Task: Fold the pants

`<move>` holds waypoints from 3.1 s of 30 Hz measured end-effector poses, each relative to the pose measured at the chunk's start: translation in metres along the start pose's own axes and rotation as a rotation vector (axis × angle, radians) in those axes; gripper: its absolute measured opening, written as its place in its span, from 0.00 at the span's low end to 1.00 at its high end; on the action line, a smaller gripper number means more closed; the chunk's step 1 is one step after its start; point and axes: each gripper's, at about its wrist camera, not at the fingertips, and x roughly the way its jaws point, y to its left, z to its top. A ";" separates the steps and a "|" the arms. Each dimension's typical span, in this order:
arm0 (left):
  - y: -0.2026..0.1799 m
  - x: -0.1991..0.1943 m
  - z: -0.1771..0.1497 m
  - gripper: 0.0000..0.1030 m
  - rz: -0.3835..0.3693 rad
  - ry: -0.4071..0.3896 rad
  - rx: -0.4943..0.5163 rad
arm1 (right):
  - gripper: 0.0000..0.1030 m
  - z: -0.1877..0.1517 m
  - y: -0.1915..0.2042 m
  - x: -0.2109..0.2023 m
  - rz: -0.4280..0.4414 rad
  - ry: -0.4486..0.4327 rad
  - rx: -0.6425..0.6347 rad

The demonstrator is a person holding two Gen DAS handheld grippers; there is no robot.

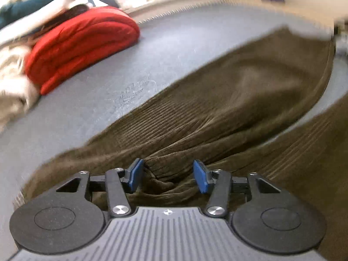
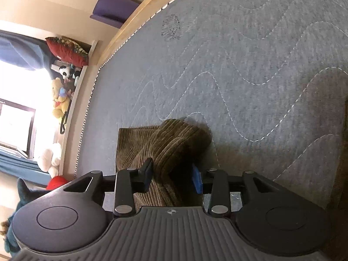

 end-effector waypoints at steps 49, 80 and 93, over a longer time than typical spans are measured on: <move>0.115 0.003 -0.037 0.21 -0.356 0.084 -0.342 | 0.30 -0.042 0.043 -0.043 -0.379 0.040 -0.516; 0.355 -0.058 -0.178 0.38 -0.244 -0.008 -0.852 | 0.44 -0.467 0.167 -0.285 0.297 0.410 -1.565; 0.371 0.057 -0.163 0.68 -0.264 0.138 -0.886 | 0.46 -0.350 0.203 -0.299 0.184 0.059 -1.591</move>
